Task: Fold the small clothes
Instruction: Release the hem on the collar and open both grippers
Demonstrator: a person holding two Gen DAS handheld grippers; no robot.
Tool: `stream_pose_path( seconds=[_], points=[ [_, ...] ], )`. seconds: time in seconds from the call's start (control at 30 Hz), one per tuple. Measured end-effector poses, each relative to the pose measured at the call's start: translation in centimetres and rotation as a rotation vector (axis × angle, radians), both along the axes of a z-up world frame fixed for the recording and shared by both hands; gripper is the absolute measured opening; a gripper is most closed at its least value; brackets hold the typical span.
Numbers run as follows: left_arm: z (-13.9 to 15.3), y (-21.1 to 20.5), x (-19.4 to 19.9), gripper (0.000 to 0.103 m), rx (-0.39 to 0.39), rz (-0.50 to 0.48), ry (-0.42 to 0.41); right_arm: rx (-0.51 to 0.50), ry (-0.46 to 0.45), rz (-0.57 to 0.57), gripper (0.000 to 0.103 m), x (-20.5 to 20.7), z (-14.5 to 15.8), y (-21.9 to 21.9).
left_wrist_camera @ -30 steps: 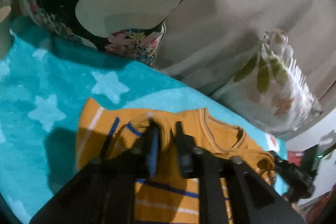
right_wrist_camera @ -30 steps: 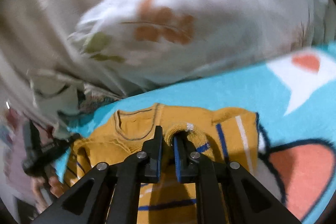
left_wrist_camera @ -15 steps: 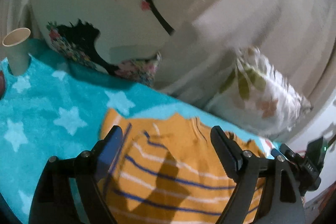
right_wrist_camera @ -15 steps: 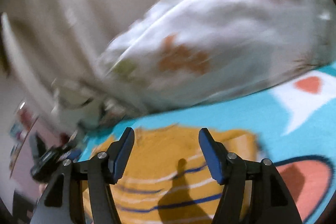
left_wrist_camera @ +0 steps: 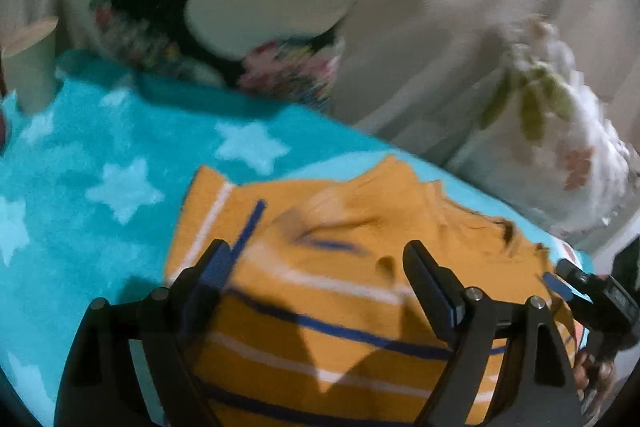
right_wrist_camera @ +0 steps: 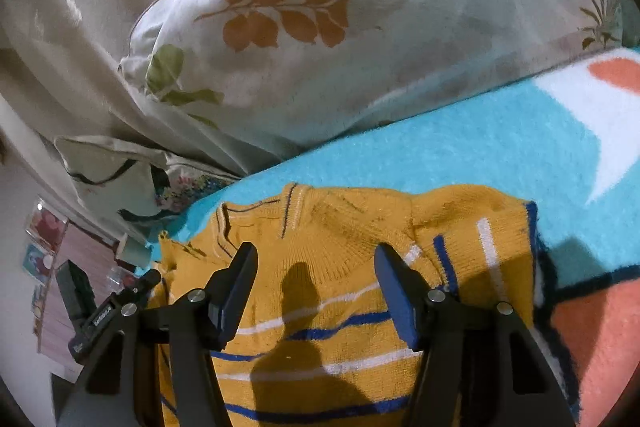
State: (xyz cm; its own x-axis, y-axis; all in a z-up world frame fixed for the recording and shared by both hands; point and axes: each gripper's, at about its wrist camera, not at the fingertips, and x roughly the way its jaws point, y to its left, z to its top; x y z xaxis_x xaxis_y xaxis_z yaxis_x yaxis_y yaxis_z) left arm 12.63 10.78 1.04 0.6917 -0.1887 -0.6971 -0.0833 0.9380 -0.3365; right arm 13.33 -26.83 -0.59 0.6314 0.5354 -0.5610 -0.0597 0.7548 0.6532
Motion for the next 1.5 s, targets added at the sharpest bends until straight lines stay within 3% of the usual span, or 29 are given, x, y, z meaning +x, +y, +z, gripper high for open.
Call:
stream_pose_path(
  seconds=[0.13,0.47,0.6,0.83,1.5],
  points=[
    [0.0,0.5,-0.3,0.090,-0.032,-0.002,-0.020,-0.060,-0.023,0.007,0.071,-0.6,0.3,0.9],
    [0.0,-1.6,0.0,0.094,0.113,-0.025,-0.003,-0.120,-0.042,0.019,0.077,-0.6,0.7,2.1],
    [0.1,-2.3,-0.2,0.094,0.166,-0.032,-0.002,-0.193,-0.044,0.021,0.079,-0.5,0.9,3.2],
    [0.0,-2.3,0.0,0.095,0.161,-0.036,0.003,-0.274,-0.048,0.039,0.084,-0.4,1.1,4.7],
    [-0.2,-2.4,0.1,0.096,0.162,-0.037,0.002,-0.275,-0.050,0.037,0.087,-0.4,1.2,4.8]
  ],
)
